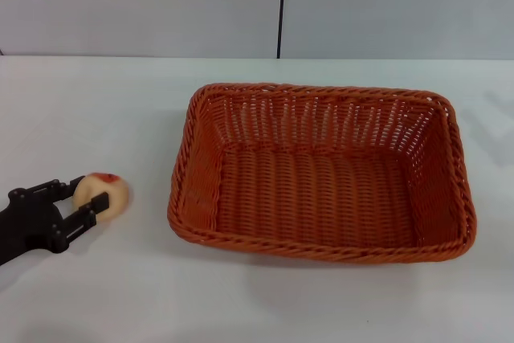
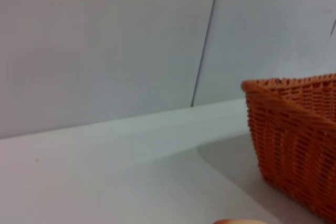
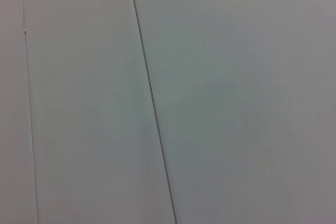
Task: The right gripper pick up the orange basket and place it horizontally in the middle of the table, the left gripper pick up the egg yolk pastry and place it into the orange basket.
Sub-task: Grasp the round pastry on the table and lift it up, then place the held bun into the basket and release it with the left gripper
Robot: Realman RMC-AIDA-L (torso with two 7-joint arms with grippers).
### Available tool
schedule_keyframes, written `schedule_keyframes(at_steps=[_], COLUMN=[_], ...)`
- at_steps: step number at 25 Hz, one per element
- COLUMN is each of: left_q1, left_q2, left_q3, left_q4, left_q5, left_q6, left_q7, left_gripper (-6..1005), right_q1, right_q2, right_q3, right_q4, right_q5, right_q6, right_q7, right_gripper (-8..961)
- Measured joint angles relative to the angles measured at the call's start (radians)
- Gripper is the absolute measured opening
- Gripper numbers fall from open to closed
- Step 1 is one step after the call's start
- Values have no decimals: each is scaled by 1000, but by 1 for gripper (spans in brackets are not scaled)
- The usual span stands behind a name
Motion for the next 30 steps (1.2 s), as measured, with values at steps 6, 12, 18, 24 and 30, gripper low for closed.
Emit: schedule_keyframes(at_steps=[6,12,18,24,30], left_q1=[1,7,-16,-84,-223], left_q2=[1,5,8,1,-4], left_q3=[-1,-1,0,21,194], left_q4=[-15,-21,-10,-27,-187], left_q5=[-28,-149,-255,-254,-254], left_q6=[-1,59,216,287,310], left_q7=[42,39,5,-21,-23], left_gripper=[364,268,222,202,183], right_q1=[1,3,21,34,37], right_q2=[0,1,0,0,0], right_q3=[9,9,9,8,9], right_q4=[3,3,3,1,-3], right_q5=[0,0,0,-1,-1], right_q6=[-1,-7,-11,-15,-26], right_q7=[0,0,0,4,7], right_gripper=[595,595,595,595,595])
